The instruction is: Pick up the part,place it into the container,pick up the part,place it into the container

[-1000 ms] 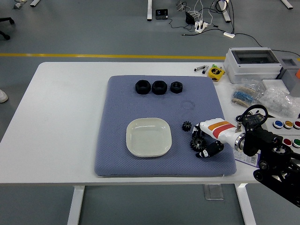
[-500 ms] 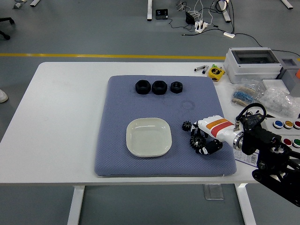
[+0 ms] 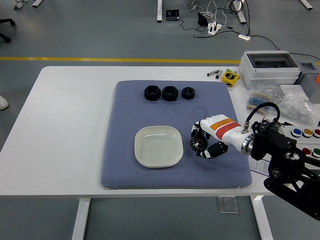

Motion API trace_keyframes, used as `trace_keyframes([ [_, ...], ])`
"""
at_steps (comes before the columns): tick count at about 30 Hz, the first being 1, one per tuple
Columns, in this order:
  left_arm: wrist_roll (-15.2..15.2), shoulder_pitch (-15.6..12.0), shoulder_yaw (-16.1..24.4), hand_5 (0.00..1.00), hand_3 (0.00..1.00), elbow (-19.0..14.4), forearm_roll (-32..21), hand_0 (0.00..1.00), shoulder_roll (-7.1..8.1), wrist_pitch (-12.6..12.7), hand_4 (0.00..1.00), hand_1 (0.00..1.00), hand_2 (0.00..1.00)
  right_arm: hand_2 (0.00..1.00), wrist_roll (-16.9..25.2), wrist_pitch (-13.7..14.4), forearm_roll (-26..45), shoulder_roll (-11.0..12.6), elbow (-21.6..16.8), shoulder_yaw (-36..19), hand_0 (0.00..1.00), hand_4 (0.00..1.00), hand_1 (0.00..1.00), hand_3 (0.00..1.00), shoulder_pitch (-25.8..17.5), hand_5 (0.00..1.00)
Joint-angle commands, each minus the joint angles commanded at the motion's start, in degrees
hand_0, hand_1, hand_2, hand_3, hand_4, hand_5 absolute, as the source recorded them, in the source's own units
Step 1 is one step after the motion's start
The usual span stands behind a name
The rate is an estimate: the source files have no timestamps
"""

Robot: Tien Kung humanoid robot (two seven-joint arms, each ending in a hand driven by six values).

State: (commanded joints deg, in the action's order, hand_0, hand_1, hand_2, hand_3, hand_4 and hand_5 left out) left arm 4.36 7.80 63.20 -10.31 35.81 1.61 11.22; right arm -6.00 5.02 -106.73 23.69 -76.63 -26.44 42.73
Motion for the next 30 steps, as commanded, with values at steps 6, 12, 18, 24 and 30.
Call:
trace_keyframes([
  [6, -0.06, 0.15, 0.25, 0.702, 0.567, 0.00, -0.18, 0.714, 0.14, 0.06, 0.619, 0.617, 0.642, 0.440, -0.20, -0.29, 0.39, -1.64, -0.08, 0.83, 0.199, 0.508, 0.381, 0.463, 2.12, 0.031],
  [12, -0.02, 0.21, 0.38, 0.702, 0.568, 0.00, -0.25, 0.714, 0.27, 0.08, 0.620, 0.615, 0.642, 0.441, -0.39, -0.49, 1.46, -5.56, 2.52, 2.82, 0.196, 0.520, 0.379, 0.464, 5.20, 0.029],
  [18, -0.03, 0.35, 0.23, 0.700, 0.569, 0.00, -0.51, 0.714, 0.34, 0.09, 0.620, 0.610, 0.643, 0.457, -2.03, -1.95, 2.83, -10.48, 6.51, 5.94, 0.212, 0.504, 0.389, 0.477, 8.54, 0.057],
  [24, -0.18, 0.51, 0.09, 0.700, 0.568, 0.00, -0.97, 0.714, 0.41, 0.18, 0.621, 0.608, 0.642, 0.501, -3.77, -3.91, 3.30, -14.52, 11.08, 9.33, 0.241, 0.683, 0.427, 0.531, 11.01, 0.150],
  [30, -0.17, 0.58, -0.08, 0.700, 0.568, 0.00, -1.11, 0.715, 0.47, 0.17, 0.621, 0.608, 0.642, 0.758, -5.75, -4.59, 1.86, -17.78, 14.33, 12.63, 0.372, 0.986, 0.570, 0.861, 12.48, 0.285],
])
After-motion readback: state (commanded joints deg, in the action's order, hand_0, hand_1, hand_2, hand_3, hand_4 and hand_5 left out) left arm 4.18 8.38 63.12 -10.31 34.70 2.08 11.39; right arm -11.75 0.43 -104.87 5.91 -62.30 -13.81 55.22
